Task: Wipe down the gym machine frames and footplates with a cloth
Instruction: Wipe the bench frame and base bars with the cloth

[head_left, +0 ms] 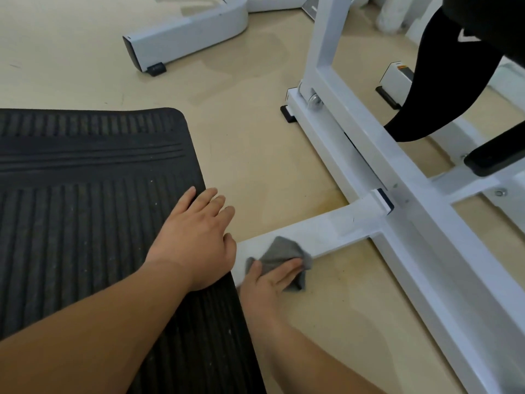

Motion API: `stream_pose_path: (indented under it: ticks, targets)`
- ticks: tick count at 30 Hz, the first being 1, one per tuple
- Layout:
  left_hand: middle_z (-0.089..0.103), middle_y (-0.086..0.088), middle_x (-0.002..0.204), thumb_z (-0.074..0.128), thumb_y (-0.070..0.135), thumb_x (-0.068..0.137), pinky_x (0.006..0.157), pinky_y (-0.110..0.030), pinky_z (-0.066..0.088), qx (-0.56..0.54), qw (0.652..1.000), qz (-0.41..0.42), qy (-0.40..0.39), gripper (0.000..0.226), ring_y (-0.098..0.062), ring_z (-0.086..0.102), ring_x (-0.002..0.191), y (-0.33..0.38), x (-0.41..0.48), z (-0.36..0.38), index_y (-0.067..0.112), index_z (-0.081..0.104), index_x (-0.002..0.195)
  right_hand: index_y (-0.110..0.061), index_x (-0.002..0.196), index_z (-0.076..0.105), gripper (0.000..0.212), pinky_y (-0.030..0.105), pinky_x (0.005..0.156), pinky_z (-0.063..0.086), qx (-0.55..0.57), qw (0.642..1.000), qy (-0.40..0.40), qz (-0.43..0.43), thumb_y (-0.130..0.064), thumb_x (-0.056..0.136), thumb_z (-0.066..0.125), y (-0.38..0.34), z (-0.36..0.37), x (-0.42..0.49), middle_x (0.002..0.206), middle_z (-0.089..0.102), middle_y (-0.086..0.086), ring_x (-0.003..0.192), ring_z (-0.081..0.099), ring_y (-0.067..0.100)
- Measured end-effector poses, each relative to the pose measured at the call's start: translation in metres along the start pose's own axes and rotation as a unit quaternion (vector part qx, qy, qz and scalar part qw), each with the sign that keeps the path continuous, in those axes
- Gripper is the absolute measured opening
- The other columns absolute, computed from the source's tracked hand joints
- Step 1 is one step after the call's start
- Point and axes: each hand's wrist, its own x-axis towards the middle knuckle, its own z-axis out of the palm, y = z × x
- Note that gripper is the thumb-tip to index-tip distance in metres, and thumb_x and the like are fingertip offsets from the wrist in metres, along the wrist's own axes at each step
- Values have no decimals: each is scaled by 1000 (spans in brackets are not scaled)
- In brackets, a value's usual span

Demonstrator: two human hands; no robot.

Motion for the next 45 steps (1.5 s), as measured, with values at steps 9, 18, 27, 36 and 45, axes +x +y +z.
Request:
stream_pose_path:
  ticks: [9, 18, 27, 36, 45]
  targets:
    - [22, 2, 169, 27, 43, 100, 129, -44, -4, -6, 1000, -1, 6, 62, -16, 1, 158, -2, 0, 3, 24, 31, 158, -13, 152, -35, 114, 40, 128, 5, -20, 998, -7, -64, -51, 98, 58, 22, -71, 60, 164, -36, 7, 156, -17, 23]
    - [22, 3, 169, 26, 44, 99, 128, -44, -5, -3, 1000, -1, 4, 63, -16, 0, 158, -2, 0, 3, 25, 29, 159, -8, 147, -41, 116, 32, 124, -2, -15, 998, -27, -48, -60, 98, 51, 11, -18, 9, 161, -38, 15, 153, -19, 19]
    - [28, 4, 166, 28, 42, 99, 129, -43, -4, -3, 1000, 2, 13, 61, -16, 4, 158, -2, -1, 5, 23, 35, 157, -6, 152, -34, 112, 42, 129, 4, 3, 997, 38, -72, -51, 99, 54, 21, -65, 61, 165, -32, 12, 156, -16, 26]
    - [25, 4, 168, 17, 48, 93, 129, -43, -5, 8, 1000, -1, 2, 71, -15, 2, 158, -3, 1, 5, 26, 31, 159, -6, 152, -34, 106, 44, 127, 9, -11, 996, 71, -45, -47, 102, 50, 10, -84, 89, 166, -29, 12, 157, -12, 29]
    - [26, 4, 167, 16, 49, 92, 129, -43, -5, 17, 1000, -4, -10, 73, -15, 4, 158, -2, 1, 2, 26, 32, 159, -5, 154, -30, 106, 33, 125, -3, -31, 997, 52, -43, -49, 102, 50, 16, -110, 114, 166, -30, 10, 156, -18, 22]
